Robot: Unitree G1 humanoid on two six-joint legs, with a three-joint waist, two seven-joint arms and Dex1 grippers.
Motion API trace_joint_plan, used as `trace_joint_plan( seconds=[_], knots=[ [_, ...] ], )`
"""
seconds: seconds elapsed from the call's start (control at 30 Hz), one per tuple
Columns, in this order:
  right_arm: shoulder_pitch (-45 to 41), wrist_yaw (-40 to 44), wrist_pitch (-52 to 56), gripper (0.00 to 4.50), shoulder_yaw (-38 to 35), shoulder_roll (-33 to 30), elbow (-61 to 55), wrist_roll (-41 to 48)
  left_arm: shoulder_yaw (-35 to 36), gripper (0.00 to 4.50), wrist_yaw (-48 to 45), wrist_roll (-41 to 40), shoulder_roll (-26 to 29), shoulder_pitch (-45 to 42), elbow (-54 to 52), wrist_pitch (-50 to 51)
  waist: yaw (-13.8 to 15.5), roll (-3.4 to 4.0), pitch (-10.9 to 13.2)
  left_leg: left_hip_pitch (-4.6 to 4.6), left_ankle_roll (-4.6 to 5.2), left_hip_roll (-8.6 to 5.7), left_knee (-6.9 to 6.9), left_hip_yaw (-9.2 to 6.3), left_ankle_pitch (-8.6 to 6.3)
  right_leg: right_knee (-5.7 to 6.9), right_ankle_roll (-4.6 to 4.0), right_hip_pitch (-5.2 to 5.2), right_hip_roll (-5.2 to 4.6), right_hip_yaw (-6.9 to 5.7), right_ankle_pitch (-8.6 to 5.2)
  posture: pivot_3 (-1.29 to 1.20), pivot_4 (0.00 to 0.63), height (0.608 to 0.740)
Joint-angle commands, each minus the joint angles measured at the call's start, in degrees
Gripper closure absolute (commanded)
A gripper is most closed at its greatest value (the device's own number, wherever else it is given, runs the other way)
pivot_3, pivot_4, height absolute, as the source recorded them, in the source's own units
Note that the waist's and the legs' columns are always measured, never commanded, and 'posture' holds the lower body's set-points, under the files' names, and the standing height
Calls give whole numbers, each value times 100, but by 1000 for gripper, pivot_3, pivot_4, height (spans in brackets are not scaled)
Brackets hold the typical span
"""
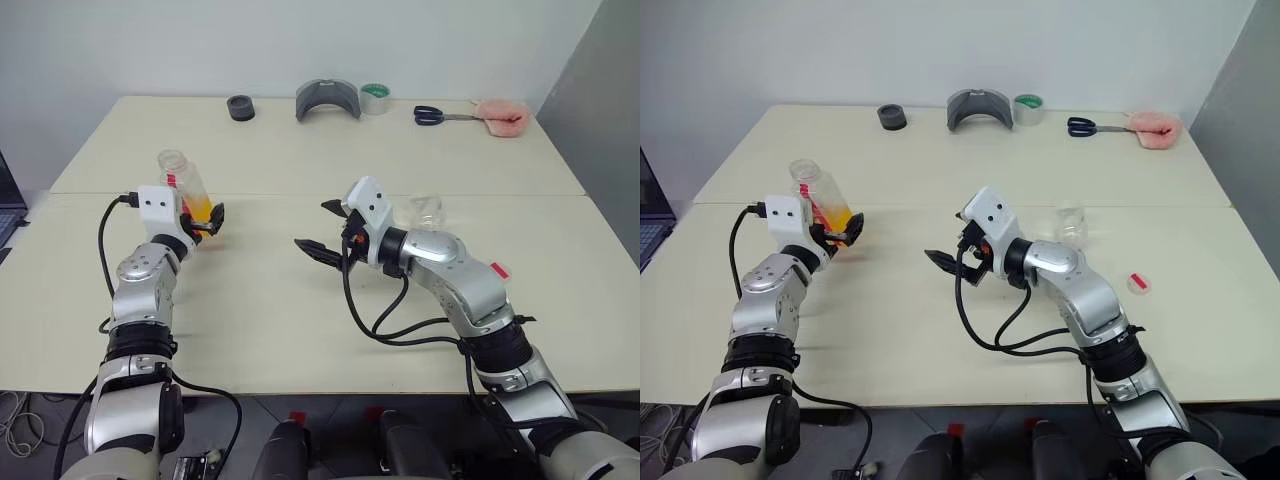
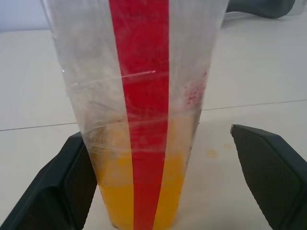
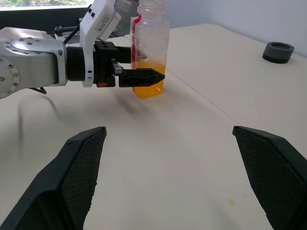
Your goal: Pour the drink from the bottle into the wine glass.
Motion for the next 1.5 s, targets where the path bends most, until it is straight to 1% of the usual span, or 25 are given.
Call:
trace_joint_plan(
  seconds=[0.03, 0.3, 0.5, 0.7, 0.9, 1.07, 1.27, 1.4, 1.5],
  knots=[
    [-17, 24, -79, 0, -68, 29, -268, 2, 70, 46, 68, -11, 30, 16, -241, -91, -1, 0, 0, -1, 0, 0, 0, 0, 0, 0, 0, 0, 0, -1, 0, 0, 150, 740],
    [-8, 30, -32, 0, -87, 28, -316, 39, 260, 46, 178, -144, 32, 83, -289, -152, -10, 0, 0, -1, -1, 0, 0, -1, 1, 0, 0, -1, 0, -1, 0, 0, 150, 740],
    [17, 48, 3, 0, -88, 2, -373, 52, 275, 46, 235, -153, 43, 154, -361, -182, -11, -1, 0, -2, -1, 1, 0, -1, 1, 0, -1, -1, 0, -1, 0, 0, 150, 740],
    [163, 91, 7, 0, -73, -117, -489, 40, 226, 46, 358, -137, -32, 504, -756, -173, -14, -2, -1, -2, -1, 2, 0, -3, 0, 1, -1, -1, -1, -1, 0, 0, 150, 740],
    [345, 146, 3, 0, -92, -264, -639, 38, 332, 46, 670, -155, -140, 910, -1222, -122, -11, -3, -2, -2, 1, 3, 0, -3, -1, 1, -1, -1, -1, -1, 0, 0, 150, 740],
    [648, 210, -22, 0, -147, -488, -868, 42, 374, 46, 806, -246, -317, 1538, -2051, 113, 1, -5, -3, -2, 1, 5, 0, -4, -1, 1, -1, -1, -3, 1, 0, 0, 150, 740],
    [908, 170, 294, 0, -444, -689, -1192, 283, 282, 46, 700, -435, -504, 2448, -3309, 512, 5, -5, -4, -3, 2, 8, -1, -4, -2, -2, -1, -1, -4, 3, 0, 0, 150, 740],
    [947, -106, 624, 0, -1080, -511, -1363, 762, -145, 46, 244, -201, -310, 2993, -4047, 461, 7, -6, -4, -2, 3, 8, -1, -1, -2, -3, -1, 1, -4, 3, 0, 0, 150, 740],
    [880, -134, 961, 0, -1521, -594, -1551, 1132, -364, 46, -133, -303, -206, 2998, -4343, 554, 25, -7, -4, -3, 3, 6, -2, 5, -2, -3, -1, 3, -1, 0, 0, 0, 150, 740]
  ],
)
